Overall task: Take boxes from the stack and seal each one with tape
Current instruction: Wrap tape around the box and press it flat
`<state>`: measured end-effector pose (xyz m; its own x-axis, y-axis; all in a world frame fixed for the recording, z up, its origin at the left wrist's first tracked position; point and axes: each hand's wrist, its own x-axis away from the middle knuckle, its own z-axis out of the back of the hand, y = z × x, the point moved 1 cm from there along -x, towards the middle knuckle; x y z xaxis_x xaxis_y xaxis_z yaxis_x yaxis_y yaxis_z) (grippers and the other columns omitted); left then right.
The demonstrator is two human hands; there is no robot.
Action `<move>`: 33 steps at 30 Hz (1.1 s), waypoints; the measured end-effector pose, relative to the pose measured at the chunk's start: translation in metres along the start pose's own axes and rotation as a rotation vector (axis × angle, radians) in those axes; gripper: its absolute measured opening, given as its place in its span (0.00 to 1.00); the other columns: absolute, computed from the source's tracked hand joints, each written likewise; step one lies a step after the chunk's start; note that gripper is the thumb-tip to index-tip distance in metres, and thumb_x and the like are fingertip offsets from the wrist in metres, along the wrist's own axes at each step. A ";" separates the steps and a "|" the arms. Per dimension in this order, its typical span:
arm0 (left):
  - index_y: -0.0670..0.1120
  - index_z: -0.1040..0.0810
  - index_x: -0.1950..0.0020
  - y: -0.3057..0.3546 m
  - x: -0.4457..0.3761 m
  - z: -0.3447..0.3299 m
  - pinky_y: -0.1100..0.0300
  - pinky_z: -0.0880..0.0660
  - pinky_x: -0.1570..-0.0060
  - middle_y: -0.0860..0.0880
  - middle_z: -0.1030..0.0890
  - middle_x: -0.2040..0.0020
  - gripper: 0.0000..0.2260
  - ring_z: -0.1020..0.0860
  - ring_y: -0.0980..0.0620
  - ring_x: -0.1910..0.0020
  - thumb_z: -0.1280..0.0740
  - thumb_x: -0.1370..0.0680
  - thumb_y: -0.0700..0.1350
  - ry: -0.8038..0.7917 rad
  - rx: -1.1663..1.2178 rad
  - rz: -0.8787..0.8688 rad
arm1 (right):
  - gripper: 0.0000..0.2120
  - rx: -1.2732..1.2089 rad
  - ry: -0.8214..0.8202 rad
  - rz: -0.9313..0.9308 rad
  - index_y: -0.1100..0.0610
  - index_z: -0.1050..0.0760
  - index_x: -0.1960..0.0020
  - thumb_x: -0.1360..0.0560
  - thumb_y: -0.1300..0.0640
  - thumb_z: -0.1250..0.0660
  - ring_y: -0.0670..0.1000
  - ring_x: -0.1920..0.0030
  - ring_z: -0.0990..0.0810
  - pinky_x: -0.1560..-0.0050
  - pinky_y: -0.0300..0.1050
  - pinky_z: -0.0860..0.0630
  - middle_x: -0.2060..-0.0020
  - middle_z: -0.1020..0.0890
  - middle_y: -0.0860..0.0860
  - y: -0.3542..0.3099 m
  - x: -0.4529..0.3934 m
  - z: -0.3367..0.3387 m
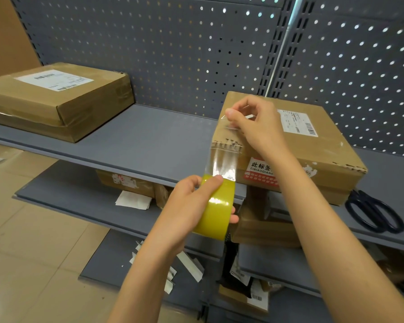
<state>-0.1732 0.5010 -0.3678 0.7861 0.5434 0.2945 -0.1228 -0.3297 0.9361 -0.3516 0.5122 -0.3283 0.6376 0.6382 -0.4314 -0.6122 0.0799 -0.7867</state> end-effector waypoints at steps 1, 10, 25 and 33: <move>0.42 0.28 0.47 0.000 -0.001 0.001 0.59 0.20 0.68 0.43 0.17 0.67 0.11 0.17 0.46 0.69 0.36 0.21 0.50 -0.002 0.003 0.000 | 0.08 0.004 -0.002 -0.006 0.49 0.26 0.63 0.25 0.56 0.31 0.42 0.64 0.19 0.50 0.48 0.22 0.64 0.20 0.43 0.000 -0.001 -0.001; 0.43 0.27 0.46 0.001 -0.007 0.000 0.58 0.20 0.68 0.42 0.18 0.68 0.14 0.18 0.46 0.70 0.37 0.22 0.54 -0.032 0.001 0.002 | 0.09 0.012 0.024 -0.078 0.47 0.26 0.64 0.27 0.53 0.30 0.45 0.65 0.17 0.47 0.56 0.22 0.67 0.19 0.44 0.004 -0.007 -0.005; 0.43 0.27 0.44 0.004 -0.015 -0.001 0.56 0.19 0.68 0.43 0.18 0.69 0.17 0.18 0.45 0.70 0.37 0.22 0.55 -0.037 -0.012 0.018 | 0.06 0.309 0.005 -0.141 0.49 0.23 0.60 0.26 0.50 0.31 0.48 0.53 0.21 0.49 0.47 0.27 0.61 0.20 0.43 0.001 -0.012 -0.006; 0.43 0.27 0.43 0.003 -0.015 -0.002 0.56 0.19 0.69 0.43 0.18 0.69 0.17 0.18 0.46 0.71 0.37 0.23 0.55 -0.026 -0.004 0.008 | 0.10 0.407 0.041 -0.109 0.56 0.23 0.49 0.26 0.52 0.30 0.53 0.48 0.24 0.51 0.47 0.29 0.52 0.22 0.51 0.008 -0.014 -0.013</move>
<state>-0.1868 0.4930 -0.3693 0.8003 0.5206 0.2975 -0.1317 -0.3314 0.9343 -0.3596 0.4939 -0.3339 0.7217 0.5789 -0.3795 -0.6699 0.4462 -0.5934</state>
